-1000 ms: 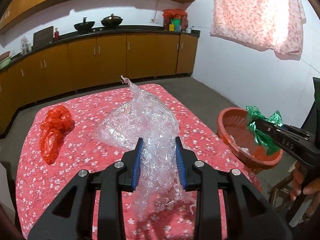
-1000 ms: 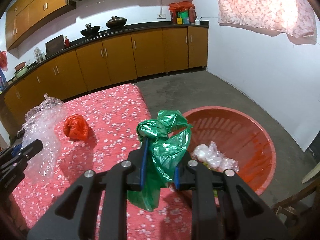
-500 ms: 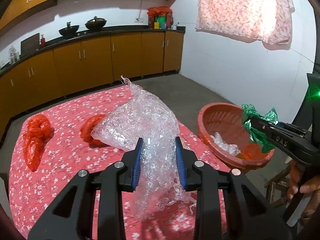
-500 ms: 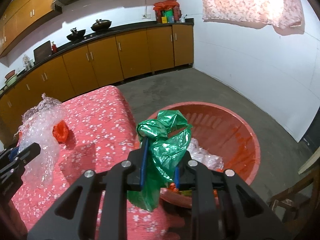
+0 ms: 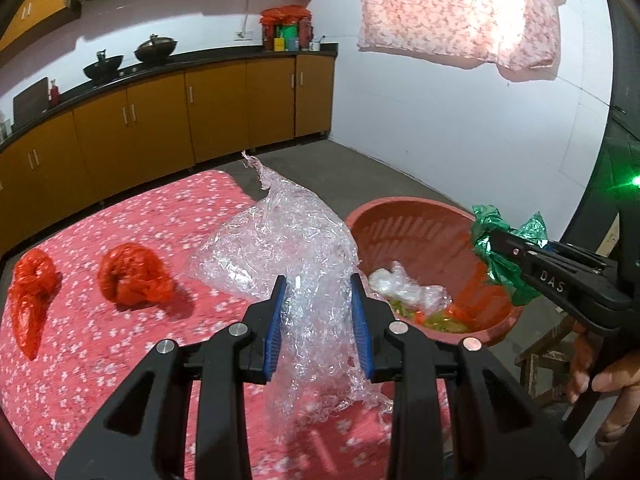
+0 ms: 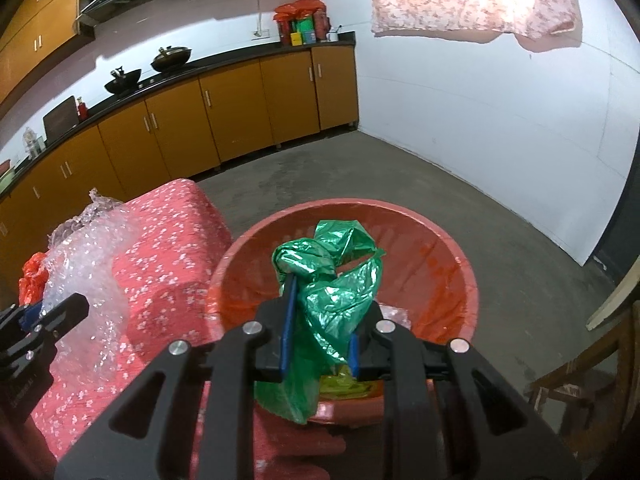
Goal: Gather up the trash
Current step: 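Carry the bubble wrap and green bag over the orange basket with both grippers, then open both grippers over the basket to drop the bubble wrap and green bag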
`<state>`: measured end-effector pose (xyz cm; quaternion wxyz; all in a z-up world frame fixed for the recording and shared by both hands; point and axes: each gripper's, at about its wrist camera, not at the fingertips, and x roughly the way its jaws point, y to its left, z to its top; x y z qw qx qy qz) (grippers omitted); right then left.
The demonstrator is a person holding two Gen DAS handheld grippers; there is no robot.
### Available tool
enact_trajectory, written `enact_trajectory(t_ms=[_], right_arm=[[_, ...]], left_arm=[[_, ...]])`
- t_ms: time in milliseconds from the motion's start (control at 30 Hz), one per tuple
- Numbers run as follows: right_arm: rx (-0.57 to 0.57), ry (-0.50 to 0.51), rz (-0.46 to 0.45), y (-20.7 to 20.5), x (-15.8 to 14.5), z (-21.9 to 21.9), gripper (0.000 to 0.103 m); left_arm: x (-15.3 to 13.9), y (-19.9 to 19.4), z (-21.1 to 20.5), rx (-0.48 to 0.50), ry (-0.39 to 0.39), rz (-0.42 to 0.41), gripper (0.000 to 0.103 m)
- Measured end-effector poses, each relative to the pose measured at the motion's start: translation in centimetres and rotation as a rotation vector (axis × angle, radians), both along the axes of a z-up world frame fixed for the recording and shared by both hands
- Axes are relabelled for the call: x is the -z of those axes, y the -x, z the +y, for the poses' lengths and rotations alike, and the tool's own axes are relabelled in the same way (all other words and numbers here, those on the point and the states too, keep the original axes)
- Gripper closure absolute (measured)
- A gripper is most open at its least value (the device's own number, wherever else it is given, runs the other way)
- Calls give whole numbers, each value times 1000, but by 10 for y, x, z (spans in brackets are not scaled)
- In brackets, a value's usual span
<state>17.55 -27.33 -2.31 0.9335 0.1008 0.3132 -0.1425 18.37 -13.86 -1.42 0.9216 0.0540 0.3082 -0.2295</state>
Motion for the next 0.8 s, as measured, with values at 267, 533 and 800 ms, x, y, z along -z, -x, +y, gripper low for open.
enact_trajectory(t_ms=[267, 533, 800], right_arm=[[38, -9, -1, -1, 3, -24, 81], [64, -35, -6, -4, 7, -46, 81], [60, -54, -10, -11, 15, -55, 81]], left_arm=[[2, -6, -28, 47, -6, 7, 72], [8, -13, -54, 92, -12, 17, 72], [14, -21, -78, 136, -8, 32, 72]])
